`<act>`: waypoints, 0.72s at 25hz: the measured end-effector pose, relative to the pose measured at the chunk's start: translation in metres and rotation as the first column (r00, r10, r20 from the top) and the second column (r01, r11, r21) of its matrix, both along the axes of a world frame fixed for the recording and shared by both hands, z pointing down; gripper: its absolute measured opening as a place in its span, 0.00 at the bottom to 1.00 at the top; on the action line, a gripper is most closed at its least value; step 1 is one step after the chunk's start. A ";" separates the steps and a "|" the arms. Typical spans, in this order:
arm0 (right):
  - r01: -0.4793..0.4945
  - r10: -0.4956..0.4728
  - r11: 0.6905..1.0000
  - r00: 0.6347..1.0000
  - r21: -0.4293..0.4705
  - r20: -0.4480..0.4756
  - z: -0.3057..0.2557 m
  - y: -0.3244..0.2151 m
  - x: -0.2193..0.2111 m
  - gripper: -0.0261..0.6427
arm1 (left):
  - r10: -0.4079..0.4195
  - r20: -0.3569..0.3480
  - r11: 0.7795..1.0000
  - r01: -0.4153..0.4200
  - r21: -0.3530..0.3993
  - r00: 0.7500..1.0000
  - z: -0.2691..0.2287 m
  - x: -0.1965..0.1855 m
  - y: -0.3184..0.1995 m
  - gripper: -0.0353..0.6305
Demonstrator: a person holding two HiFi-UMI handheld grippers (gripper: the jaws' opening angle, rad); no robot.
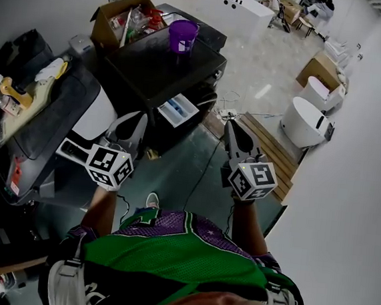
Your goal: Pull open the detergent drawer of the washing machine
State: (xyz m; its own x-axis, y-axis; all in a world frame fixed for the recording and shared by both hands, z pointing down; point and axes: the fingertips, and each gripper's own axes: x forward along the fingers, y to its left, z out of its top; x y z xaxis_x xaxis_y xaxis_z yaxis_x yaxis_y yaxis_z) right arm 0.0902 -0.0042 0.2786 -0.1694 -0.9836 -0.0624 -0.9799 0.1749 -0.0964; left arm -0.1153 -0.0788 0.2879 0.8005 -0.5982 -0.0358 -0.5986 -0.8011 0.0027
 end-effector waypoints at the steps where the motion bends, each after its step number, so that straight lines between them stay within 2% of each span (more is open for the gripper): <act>1: -0.005 0.005 1.000 1.000 -0.001 -0.008 0.000 -0.001 0.000 0.04 | 0.000 0.001 1.000 0.000 -0.002 1.000 0.001 0.000 -0.001 0.07; 5: -0.025 0.024 1.000 0.999 -0.010 -0.039 0.003 -0.004 0.001 0.04 | 0.004 0.003 1.000 -0.004 -0.006 1.000 0.004 0.000 -0.004 0.07; 18: -0.021 0.021 0.999 0.999 -0.027 -0.032 0.008 -0.015 0.000 0.04 | 0.019 0.016 1.000 -0.019 -0.006 1.000 0.006 0.005 -0.012 0.07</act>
State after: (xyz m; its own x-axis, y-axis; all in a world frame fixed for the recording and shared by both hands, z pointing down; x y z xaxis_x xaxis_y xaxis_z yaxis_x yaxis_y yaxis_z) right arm 0.0899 -0.0188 0.2870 -0.1501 -0.9882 -0.0307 -0.9859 0.1519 -0.0701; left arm -0.1102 -0.0908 0.2944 0.8122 -0.5831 -0.0192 -0.5833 -0.8123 -0.0024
